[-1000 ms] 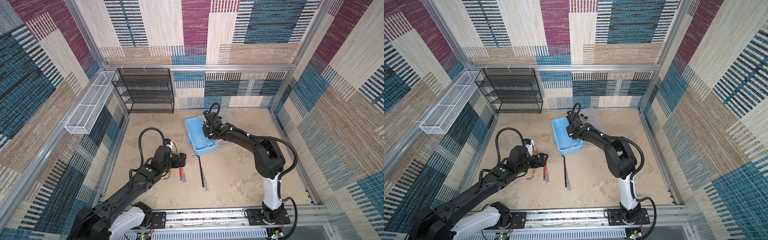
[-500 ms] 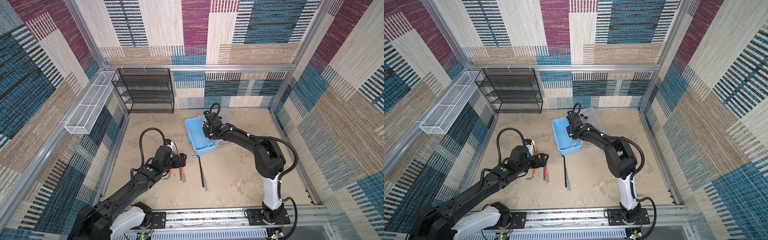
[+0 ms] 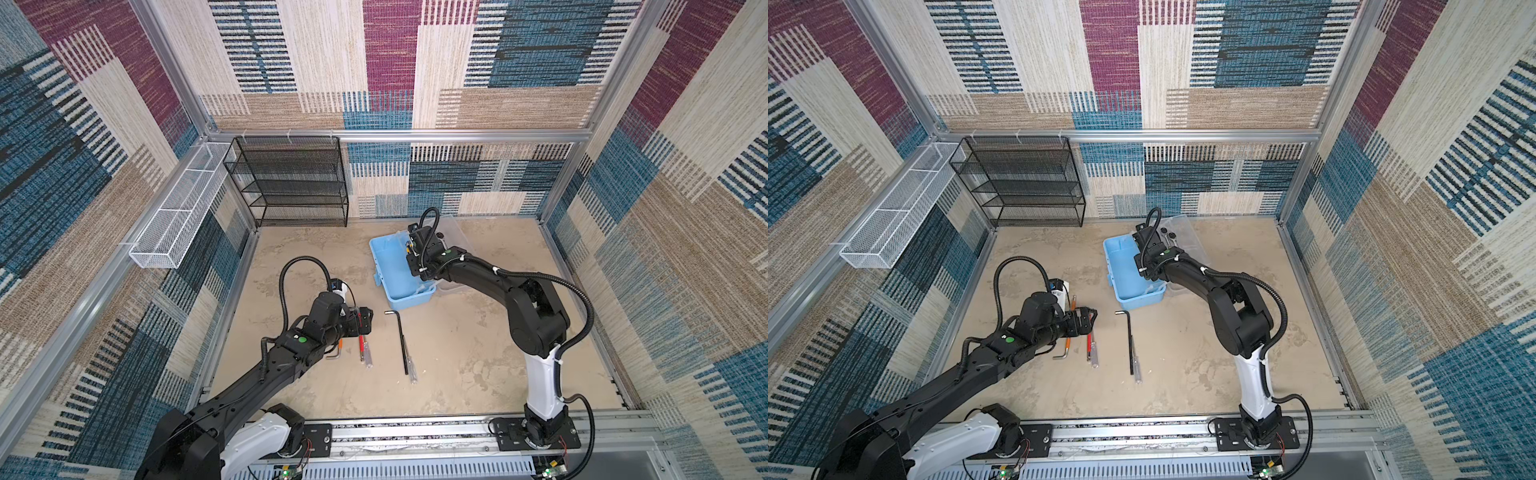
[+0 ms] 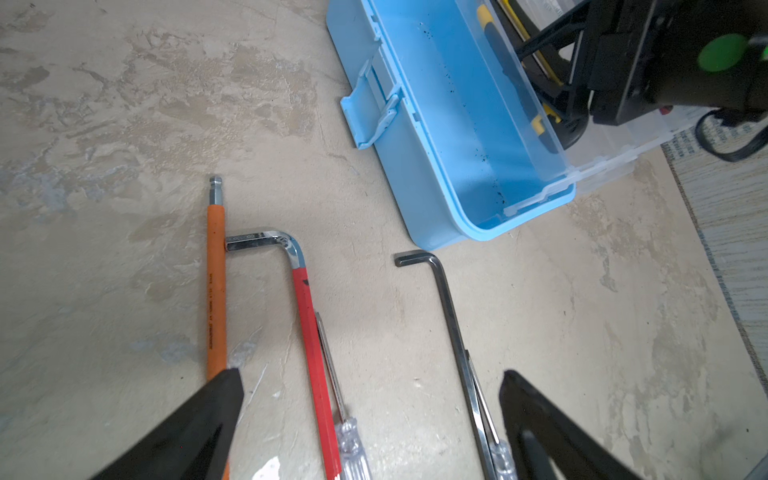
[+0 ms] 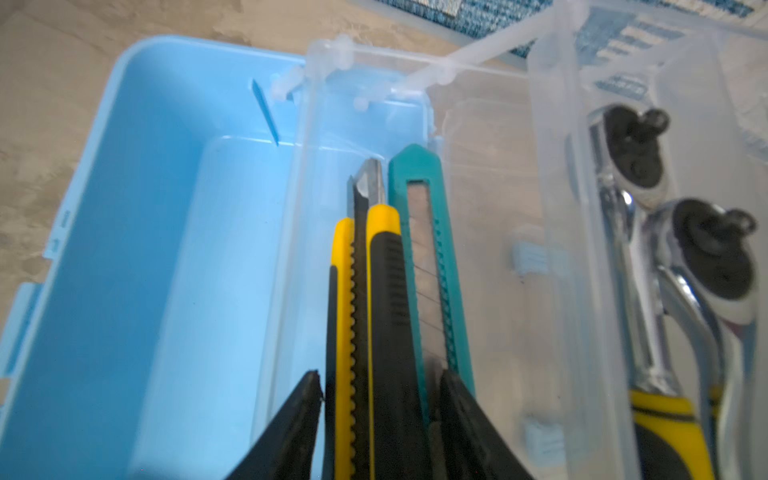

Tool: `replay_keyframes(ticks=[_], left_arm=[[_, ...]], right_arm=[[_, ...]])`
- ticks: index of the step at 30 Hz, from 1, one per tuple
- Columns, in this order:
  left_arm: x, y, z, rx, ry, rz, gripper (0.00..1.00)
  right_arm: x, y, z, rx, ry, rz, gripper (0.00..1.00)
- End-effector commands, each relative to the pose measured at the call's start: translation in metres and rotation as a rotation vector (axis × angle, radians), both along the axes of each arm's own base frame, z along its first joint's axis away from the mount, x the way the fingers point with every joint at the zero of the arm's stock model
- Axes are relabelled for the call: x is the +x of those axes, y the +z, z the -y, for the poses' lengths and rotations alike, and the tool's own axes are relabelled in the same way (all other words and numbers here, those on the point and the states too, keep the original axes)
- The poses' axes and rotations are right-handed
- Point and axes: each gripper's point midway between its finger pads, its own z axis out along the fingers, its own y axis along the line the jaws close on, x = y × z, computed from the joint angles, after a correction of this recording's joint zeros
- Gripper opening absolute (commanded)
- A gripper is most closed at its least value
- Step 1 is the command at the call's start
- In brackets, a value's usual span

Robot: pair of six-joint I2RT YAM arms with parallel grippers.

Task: Pack the tool kit
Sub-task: 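Lower the yellow knife beside the teal knife and release it, then move the right gripper down over the clear-handled screwdriver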

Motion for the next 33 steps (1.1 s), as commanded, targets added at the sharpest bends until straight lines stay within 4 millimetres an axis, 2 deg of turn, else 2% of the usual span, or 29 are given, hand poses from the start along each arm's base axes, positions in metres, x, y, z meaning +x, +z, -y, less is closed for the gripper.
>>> replay_keyframes(ticks=[1, 4, 15, 23, 28, 33], left_arm=[[0.005, 0.006, 0.002, -0.017, 0.004, 0.029, 0.99], [0.005, 0.006, 0.002, -0.017, 0.003, 0.027, 0.99], [0.004, 0.003, 0.0, -0.011, 0.014, 0.019, 0.99], [0.006, 0.002, -0.006, 0.0, 0.048, 0.027, 0.99], [0.004, 0.0, -0.012, 0.027, 0.063, 0.028, 0.99], [0.0, -0.001, -0.016, 0.039, 0.066, 0.015, 0.99]], right_arm=[[-0.007, -0.007, 0.006, -0.03, -0.01, -0.041, 0.6], [-0.007, -0.004, 0.007, -0.032, -0.015, -0.036, 0.62], [-0.009, 0.033, 0.003, 0.036, -0.015, 0.013, 0.69], [-0.021, 0.061, -0.004, 0.116, -0.01, 0.045, 0.71], [-0.045, 0.067, -0.012, 0.155, -0.002, 0.043, 0.71], [-0.089, 0.054, -0.019, 0.182, -0.002, -0.007, 0.71]])
